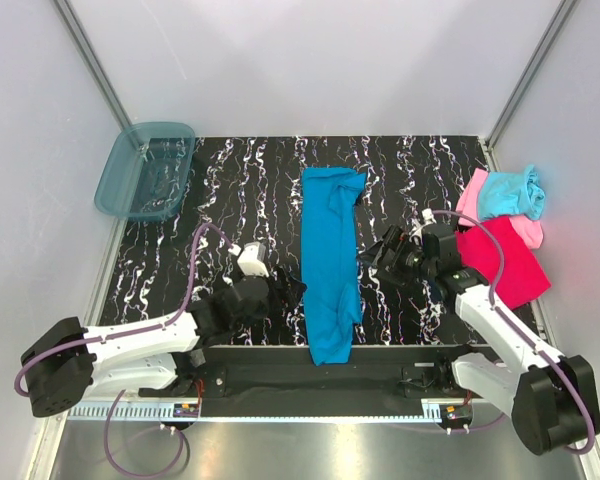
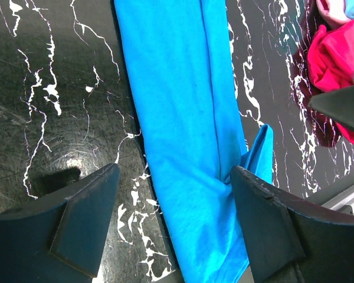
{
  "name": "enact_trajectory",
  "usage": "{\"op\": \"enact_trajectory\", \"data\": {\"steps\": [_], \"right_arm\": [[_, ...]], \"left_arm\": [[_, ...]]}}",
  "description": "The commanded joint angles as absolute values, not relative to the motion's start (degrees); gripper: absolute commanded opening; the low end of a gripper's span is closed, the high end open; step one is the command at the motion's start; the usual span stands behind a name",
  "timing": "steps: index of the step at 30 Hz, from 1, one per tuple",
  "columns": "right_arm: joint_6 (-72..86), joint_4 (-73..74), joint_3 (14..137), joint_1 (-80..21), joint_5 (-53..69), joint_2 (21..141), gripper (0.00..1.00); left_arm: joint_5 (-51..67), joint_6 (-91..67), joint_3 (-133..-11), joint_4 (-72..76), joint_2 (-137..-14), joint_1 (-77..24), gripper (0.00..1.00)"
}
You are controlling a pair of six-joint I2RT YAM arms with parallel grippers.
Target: Fold and stack the t-shirts
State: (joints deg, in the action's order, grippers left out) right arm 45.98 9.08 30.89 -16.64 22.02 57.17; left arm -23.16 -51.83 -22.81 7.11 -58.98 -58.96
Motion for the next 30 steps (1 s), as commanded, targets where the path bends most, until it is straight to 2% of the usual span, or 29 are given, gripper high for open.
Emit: {"op": "enact_trajectory", "data": {"steps": [1,6,12,17,23,30], "right_arm": [[38.6,18.9,34.2,-17.2,16.6,60.6,1.0],[38.8,21.2,34.1,-18.9,17.2,65.0,1.0],[43.8,20.0,33.5,-30.4,13.0,66.3,1.0],[45.5,22.8,36.0,-40.2,4.4,69.1,1.0],[42.9,27.5,39.6,-40.5,-2.8,69.2,0.98],[38.3,29.6,49.0,-40.5,-8.6,75.5,0.98]], "left_arm": [[-24.3,-50.8,-24.3,10.9,-59.0,-58.9,0.81],[-24.8,-50.5,-23.5,10.5,-58.5,-58.7,0.81],[-24.2,-50.9,-21.7,12.3,-57.6,-58.2,0.81],[-23.5,-51.4,-20.7,13.0,-57.5,-58.0,0.81],[-23.8,-51.6,-18.4,13.3,-55.4,-58.0,0.81],[-23.0,-51.4,-18.6,14.3,-56.2,-58.0,0.81]]}}
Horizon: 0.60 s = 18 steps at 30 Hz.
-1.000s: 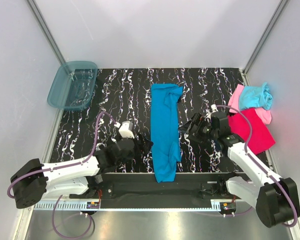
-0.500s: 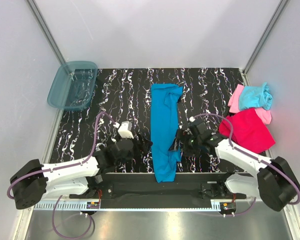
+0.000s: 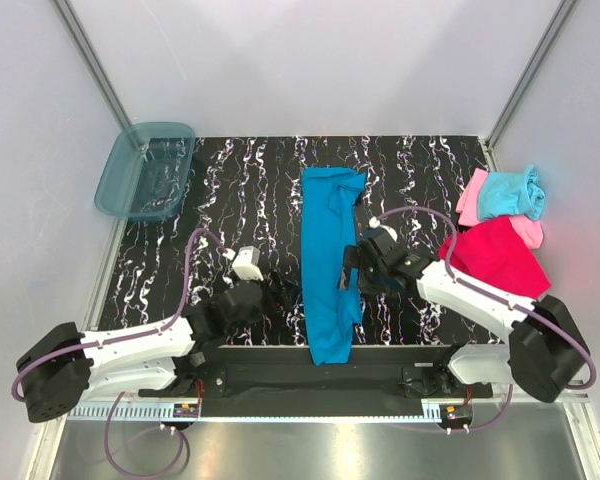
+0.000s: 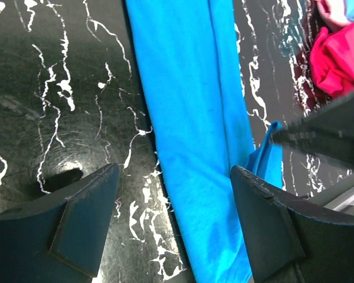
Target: Fold and stack the t-shirts
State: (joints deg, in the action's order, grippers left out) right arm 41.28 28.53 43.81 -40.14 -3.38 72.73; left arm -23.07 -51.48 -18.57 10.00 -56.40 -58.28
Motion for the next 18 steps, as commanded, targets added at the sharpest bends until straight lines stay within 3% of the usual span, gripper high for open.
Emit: {"op": "enact_trajectory", "data": {"steps": [1,9,18], "right_arm": [[37.7,29.7,49.8,-40.5,-7.7,76.6,0.98],[37.3,30.6,54.0,-43.6,-6.5,82.7,0.93],[38.0,38.2,55.8,-48.6,-15.2,81.7,0.87]], "left_arm": [[-22.9,-51.4,-18.6,14.3,-56.4,-58.0,0.81],[-23.6,-51.9,-17.4,14.3,-55.3,-58.0,0.81],[-23.4,-51.8,-17.1,15.5,-55.7,-58.0,0.8]]}}
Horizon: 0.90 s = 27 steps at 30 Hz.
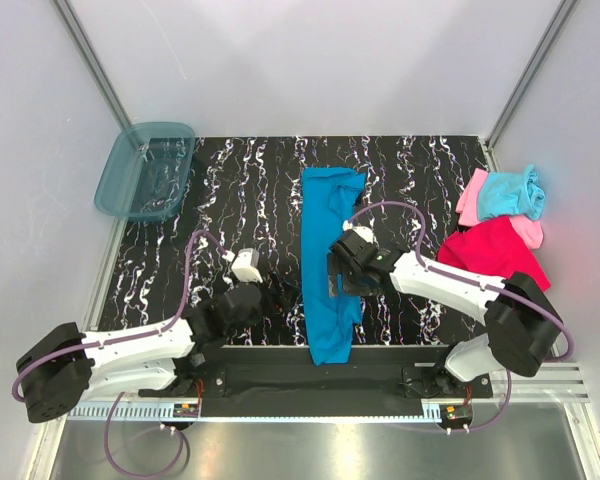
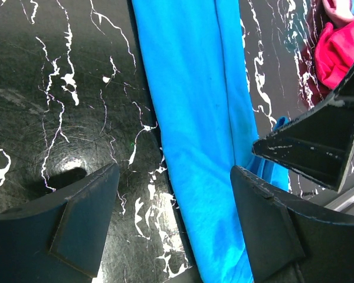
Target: Fold and stack the t-shirts
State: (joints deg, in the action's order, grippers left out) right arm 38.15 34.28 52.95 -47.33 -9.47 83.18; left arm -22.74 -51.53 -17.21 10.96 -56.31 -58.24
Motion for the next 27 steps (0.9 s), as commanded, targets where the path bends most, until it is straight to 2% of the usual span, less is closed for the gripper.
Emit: {"op": "enact_trajectory", "data": {"steps": [1,5,8,9,13,19,22,25,26,27], "right_arm": [[37.9,38.8,56.2,-48.7,-17.0,81.7,0.86],[37.3,40.3,57.9,-49.0,-18.7,82.2,0.81],[36.7,40.3,58.4,-49.0,-18.4,83.4,0.72],[36.6,40.3,58.4,-49.0,-18.3,84.1,0.6],[36.4,40.3,58.9,-48.9,-17.3,84.9,0.42],[36.4,40.3,58.9,-48.9,-16.8,85.6,0.39],[36.5,40.3,58.6,-48.9,-16.9,85.5,0.33],[36.6,40.6,58.7,-48.9,-16.8,85.5,0.17],[36.7,40.6,58.7,-48.9,-16.7,85.3,0.07],[36.7,40.8,58.6,-48.9,-16.7,85.3,0.04]], "left_arm": [[-23.4,-51.8,-17.0,15.5,-55.7,-58.0,0.8],[-23.4,-51.9,-16.8,15.8,-55.5,-57.9,0.8],[-23.6,-51.9,-16.7,15.6,-55.0,-57.9,0.8],[-23.6,-51.9,-16.6,15.5,-54.4,-58.0,0.8],[-24.3,-51.6,-16.3,14.4,-53.0,-58.0,0.8],[-24.6,-51.4,-16.2,14.0,-51.8,-57.9,0.8],[-24.7,-51.5,-16.1,13.7,-51.6,-57.9,0.8],[-24.8,-51.5,-15.8,13.7,-51.2,-57.9,0.8],[-24.9,-51.6,-15.8,13.7,-51.2,-57.9,0.8],[-24.9,-51.7,-15.7,13.8,-51.2,-57.9,0.8]]}}
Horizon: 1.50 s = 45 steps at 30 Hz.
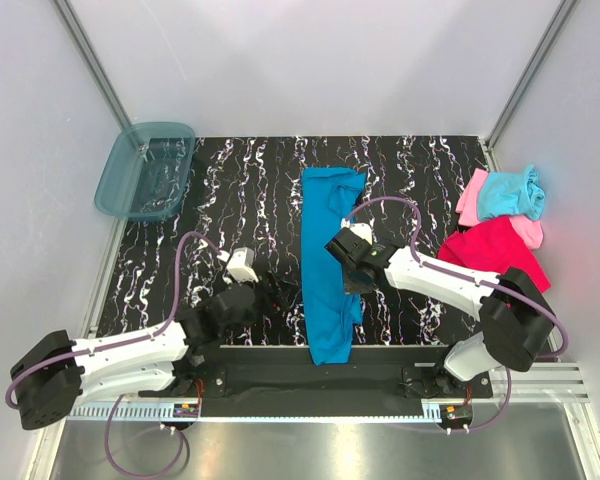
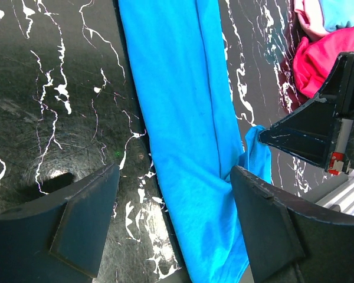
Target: Fold and stack the t-shirts
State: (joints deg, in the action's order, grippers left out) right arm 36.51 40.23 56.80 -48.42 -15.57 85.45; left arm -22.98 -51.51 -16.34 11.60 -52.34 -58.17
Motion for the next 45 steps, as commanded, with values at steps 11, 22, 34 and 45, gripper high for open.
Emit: {"op": "enact_trajectory", "data": {"steps": [11,22,34,45], "right_arm": [[41.7,45.0,55.4,-51.1,-15.6,73.0,0.0],[55.8,50.5,48.2,-65.3,-14.4,62.9,0.0],[64.8,58.9,49.7,-77.0,-24.7,65.3,0.0],[65.6,63.1,54.7,-76.9,-35.7,65.6,0.0]], "left_arm": [[-24.4,-51.4,-15.6,15.6,-52.8,-57.9,0.8],[-22.2,-51.2,-21.2,15.7,-60.7,-57.9,0.8],[-20.3,-51.0,-23.0,13.6,-61.1,-57.9,0.8],[-14.4,-55.1,-20.9,15.9,-63.1,-63.1,0.75]]}}
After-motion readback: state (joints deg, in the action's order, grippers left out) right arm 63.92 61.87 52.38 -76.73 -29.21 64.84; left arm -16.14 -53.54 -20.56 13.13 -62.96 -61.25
